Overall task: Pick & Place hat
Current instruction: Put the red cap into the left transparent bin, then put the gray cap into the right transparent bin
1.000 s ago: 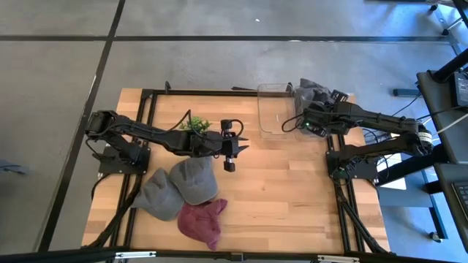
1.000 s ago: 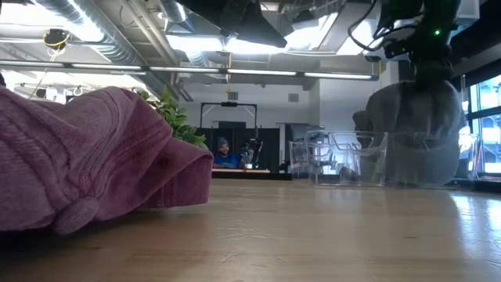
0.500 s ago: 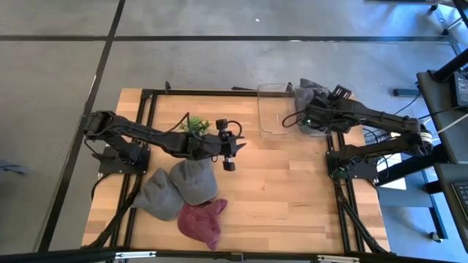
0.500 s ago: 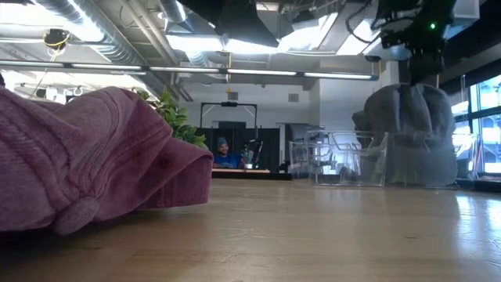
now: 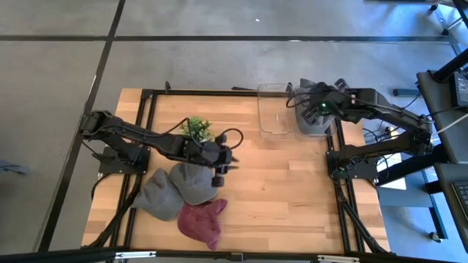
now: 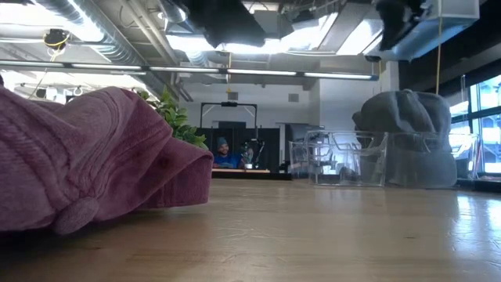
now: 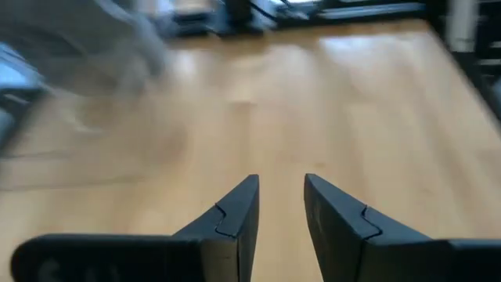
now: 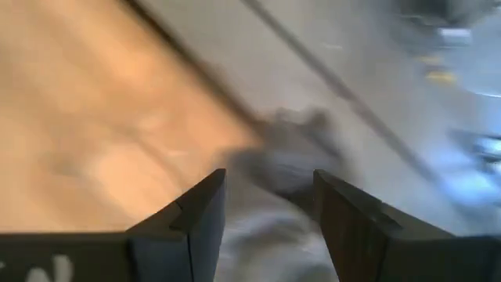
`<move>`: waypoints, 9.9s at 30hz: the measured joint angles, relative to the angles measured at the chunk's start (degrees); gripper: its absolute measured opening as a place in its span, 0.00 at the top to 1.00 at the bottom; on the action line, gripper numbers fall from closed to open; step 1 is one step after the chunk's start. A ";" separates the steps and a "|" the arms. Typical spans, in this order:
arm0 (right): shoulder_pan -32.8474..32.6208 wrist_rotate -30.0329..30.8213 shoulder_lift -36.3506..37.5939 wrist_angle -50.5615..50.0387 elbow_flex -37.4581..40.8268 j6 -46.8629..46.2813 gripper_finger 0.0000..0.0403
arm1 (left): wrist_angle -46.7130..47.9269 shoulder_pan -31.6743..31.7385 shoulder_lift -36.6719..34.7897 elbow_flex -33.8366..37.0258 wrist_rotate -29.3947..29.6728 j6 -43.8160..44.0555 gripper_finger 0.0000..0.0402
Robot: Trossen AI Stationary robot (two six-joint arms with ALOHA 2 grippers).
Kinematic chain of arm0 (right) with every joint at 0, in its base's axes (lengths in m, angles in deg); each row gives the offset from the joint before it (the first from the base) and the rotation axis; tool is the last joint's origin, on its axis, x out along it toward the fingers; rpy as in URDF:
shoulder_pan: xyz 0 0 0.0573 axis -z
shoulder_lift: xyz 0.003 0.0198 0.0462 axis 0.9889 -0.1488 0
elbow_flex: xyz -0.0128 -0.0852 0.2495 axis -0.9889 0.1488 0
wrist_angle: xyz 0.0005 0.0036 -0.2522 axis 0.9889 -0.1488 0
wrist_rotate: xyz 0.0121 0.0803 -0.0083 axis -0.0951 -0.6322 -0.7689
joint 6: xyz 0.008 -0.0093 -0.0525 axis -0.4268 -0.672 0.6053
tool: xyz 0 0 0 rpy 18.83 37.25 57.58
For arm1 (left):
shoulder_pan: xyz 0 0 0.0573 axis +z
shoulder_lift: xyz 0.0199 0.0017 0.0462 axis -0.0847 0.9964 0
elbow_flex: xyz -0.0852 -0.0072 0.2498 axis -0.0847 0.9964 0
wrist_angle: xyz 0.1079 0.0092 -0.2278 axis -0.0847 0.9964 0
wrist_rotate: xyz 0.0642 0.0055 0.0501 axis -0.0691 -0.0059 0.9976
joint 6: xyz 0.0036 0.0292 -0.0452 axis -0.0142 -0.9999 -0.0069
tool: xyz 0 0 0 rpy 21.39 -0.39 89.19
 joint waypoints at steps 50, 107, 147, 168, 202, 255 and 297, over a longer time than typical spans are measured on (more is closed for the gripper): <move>-10.06 -14.04 -6.62 15.25 0.07 2.06 0.53 | 7.71 -21.94 13.44 0.00 -3.92 18.40 0.52; -10.06 -49.43 -7.06 23.82 0.09 -7.97 0.52 | -16.37 -4.04 0.76 -0.08 24.46 -0.75 0.99; -12.11 -40.63 -11.18 23.67 -4.46 4.64 0.26 | -27.28 -1.13 7.26 -8.07 28.65 -2.45 0.99; -13.63 -40.44 -11.10 23.62 -4.46 -4.41 0.67 | -28.41 -1.09 7.24 -8.26 30.50 -1.76 0.99; -10.37 5.71 -12.46 11.77 -9.68 49.81 0.99 | -13.04 -1.23 -1.06 -8.08 23.40 -5.78 0.82; 18.79 -6.93 -12.17 61.72 17.76 79.66 0.99 | -8.91 6.01 -0.81 -6.54 21.47 -6.28 0.81; 16.78 3.88 -11.73 69.54 25.69 77.86 0.63 | -8.77 6.67 -0.92 -6.51 20.60 -3.03 0.81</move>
